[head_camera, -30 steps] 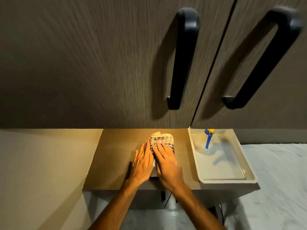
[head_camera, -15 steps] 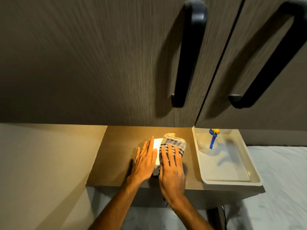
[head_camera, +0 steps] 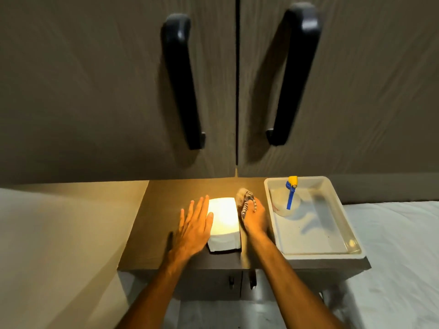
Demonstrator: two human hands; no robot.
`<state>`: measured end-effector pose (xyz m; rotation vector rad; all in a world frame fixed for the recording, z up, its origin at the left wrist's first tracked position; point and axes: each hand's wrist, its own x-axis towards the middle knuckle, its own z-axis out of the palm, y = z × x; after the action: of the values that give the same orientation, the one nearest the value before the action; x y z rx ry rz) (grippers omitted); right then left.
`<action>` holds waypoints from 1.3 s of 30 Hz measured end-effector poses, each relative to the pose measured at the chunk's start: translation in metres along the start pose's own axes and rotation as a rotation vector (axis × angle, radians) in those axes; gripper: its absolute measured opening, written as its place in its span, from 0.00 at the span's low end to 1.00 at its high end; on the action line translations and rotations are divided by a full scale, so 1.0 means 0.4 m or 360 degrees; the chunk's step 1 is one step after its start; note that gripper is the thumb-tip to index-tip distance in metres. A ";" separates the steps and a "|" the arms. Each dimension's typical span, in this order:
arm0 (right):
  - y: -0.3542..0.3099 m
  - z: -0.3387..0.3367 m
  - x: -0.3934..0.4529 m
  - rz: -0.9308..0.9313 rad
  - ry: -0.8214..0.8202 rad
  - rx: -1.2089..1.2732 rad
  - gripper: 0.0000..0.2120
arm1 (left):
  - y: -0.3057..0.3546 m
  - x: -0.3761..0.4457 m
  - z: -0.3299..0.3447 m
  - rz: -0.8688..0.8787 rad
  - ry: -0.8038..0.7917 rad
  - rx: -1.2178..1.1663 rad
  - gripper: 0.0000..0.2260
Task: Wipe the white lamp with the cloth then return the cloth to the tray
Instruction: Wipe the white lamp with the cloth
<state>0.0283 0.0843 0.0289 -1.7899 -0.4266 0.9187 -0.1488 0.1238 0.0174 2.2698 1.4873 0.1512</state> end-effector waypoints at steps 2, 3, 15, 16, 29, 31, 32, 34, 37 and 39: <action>0.047 -0.039 0.008 0.0181 -0.0003 0.0122 0.23 | 0.013 0.009 -0.015 -0.0019 0.0054 0.0197 0.27; 0.074 -0.053 0.007 0.0244 -0.0036 0.0191 0.24 | 0.027 0.017 -0.022 -0.0032 0.0101 0.0246 0.26; 0.193 -0.010 -0.064 -0.0007 -0.0484 0.0333 0.17 | 0.166 0.072 -0.003 0.0049 0.0184 0.0218 0.20; 0.176 -0.005 -0.051 -0.0088 -0.0497 0.0320 0.15 | 0.165 0.074 -0.006 0.0079 0.0184 0.0225 0.19; 0.215 0.013 -0.060 0.0096 -0.0355 0.0218 0.21 | 0.131 0.069 0.004 0.0115 0.0100 0.0147 0.23; 0.223 0.016 -0.110 0.0076 -0.0395 0.0326 0.20 | 0.126 0.068 0.006 0.0120 0.0110 0.0160 0.25; 0.212 0.019 -0.120 0.0032 -0.0427 0.0357 0.19 | 0.125 0.069 0.005 0.0131 0.0111 0.0167 0.25; 0.175 0.034 -0.096 -0.0042 -0.0428 0.0448 0.19 | 0.126 0.072 0.011 0.0168 0.0099 0.0191 0.26; 0.107 0.051 -0.021 -0.0096 -0.0429 0.0424 0.19 | 0.120 0.072 0.017 0.0135 0.0112 0.0169 0.25; 0.101 0.039 0.016 -0.0115 -0.0424 0.0269 0.20 | 0.117 0.073 0.019 0.0107 0.0112 0.0141 0.25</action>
<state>0.0152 0.0821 -0.0129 -1.4954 -0.5613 1.1137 -0.0943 0.1320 0.0252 2.4096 1.4804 0.1901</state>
